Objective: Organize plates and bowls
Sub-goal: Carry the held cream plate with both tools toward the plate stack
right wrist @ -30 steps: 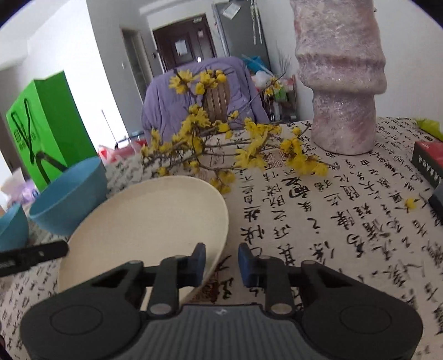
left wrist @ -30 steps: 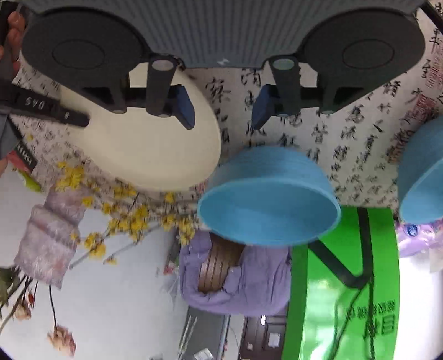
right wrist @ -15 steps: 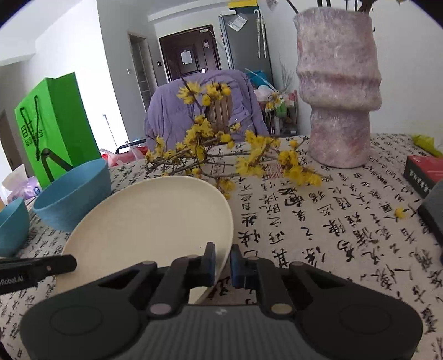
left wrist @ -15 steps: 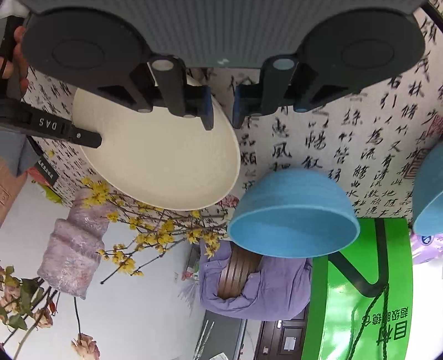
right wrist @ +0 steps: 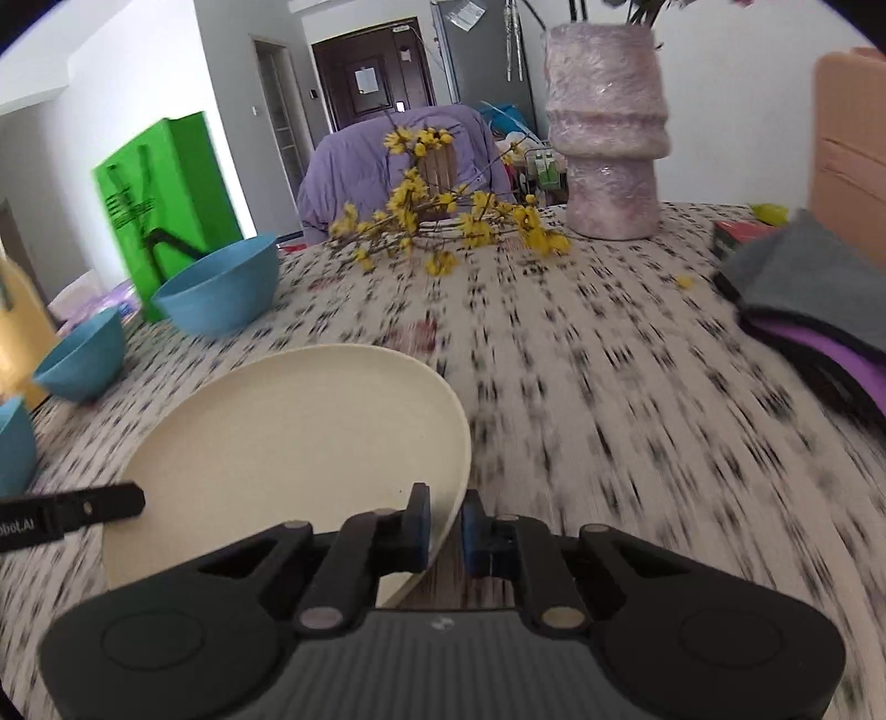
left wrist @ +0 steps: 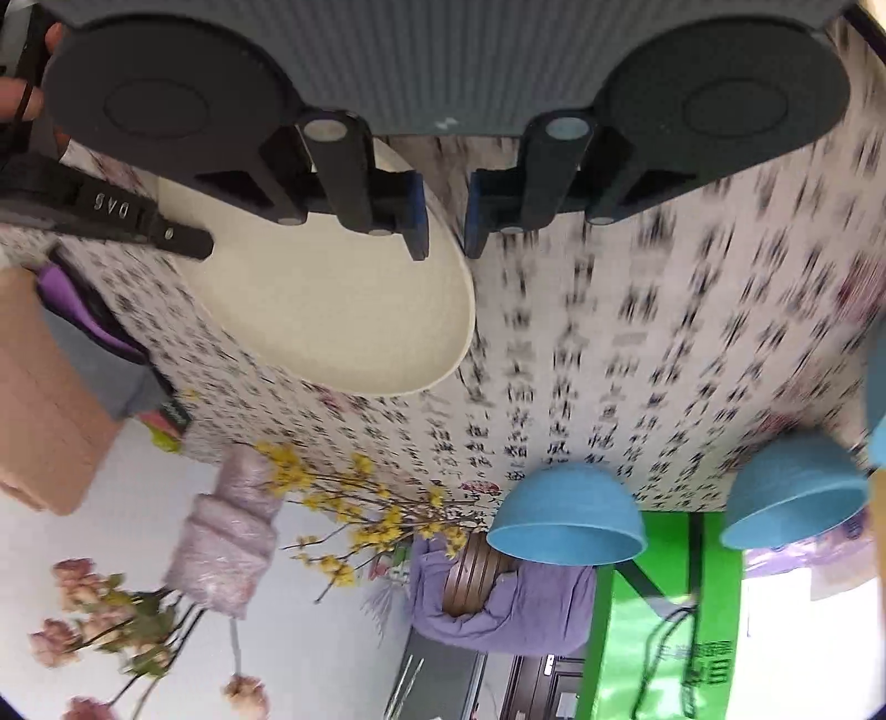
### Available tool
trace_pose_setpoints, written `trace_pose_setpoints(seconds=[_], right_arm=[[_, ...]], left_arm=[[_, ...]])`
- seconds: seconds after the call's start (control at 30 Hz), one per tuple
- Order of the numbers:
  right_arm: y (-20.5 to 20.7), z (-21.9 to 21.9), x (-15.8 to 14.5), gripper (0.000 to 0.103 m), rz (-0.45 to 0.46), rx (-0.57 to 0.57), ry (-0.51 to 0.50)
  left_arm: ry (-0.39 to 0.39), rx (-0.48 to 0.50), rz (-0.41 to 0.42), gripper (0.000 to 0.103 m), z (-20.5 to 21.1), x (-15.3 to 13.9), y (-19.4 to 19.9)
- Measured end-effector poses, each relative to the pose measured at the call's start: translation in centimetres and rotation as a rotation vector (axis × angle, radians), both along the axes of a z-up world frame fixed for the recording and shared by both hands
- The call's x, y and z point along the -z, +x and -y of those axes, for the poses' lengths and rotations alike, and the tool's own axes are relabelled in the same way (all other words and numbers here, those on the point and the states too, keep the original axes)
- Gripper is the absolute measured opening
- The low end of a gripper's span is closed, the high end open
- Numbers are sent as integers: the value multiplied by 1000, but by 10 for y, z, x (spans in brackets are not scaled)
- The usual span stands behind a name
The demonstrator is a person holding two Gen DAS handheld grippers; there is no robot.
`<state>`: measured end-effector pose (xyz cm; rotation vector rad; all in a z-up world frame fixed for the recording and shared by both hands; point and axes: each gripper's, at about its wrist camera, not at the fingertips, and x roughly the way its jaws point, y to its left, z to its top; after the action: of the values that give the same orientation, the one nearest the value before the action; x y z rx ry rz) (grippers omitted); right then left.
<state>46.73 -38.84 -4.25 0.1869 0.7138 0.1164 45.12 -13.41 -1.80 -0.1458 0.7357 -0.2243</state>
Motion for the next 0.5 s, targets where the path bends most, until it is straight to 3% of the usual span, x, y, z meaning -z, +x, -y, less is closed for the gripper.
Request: trace_pose_setpoints(seconds=[0.23,0.5], right_arm=[[-115,-7,-8,11,21,15,-1],[-199,-11,-14,12,40,20,14]], left_arm=[[0,1,37,14,-3,-3,-112],[-43,-12,75,14,-14,-4,-195]])
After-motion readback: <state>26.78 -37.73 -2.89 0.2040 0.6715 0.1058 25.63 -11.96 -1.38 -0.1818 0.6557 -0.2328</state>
